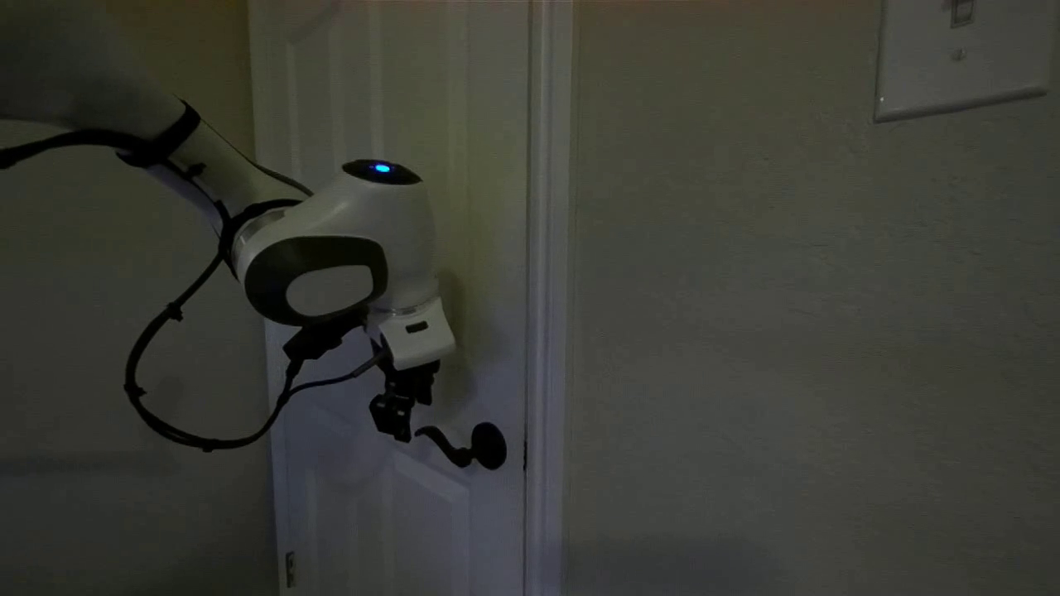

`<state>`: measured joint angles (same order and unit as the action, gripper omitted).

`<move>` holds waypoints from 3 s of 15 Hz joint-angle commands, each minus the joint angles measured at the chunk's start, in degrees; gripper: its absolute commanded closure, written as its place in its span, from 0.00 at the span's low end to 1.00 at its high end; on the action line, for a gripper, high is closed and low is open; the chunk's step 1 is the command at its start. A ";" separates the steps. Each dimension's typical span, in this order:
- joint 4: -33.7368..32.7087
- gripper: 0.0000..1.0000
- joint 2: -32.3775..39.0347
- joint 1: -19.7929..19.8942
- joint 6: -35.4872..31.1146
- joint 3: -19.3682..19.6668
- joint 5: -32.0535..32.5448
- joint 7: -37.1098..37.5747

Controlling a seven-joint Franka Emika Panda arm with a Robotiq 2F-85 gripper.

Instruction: Open the door

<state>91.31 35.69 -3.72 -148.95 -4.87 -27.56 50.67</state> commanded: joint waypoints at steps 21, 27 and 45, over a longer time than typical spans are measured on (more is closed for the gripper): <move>-4.63 0.88 7.91 0.99 3.74 1.49 1.51 -2.60; -3.71 0.88 9.77 0.85 4.05 3.26 2.52 -4.27; 26.35 0.86 -15.06 0.25 5.14 -3.30 -4.14 -14.33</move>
<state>106.43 30.30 -3.61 -145.34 -7.78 -29.64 38.46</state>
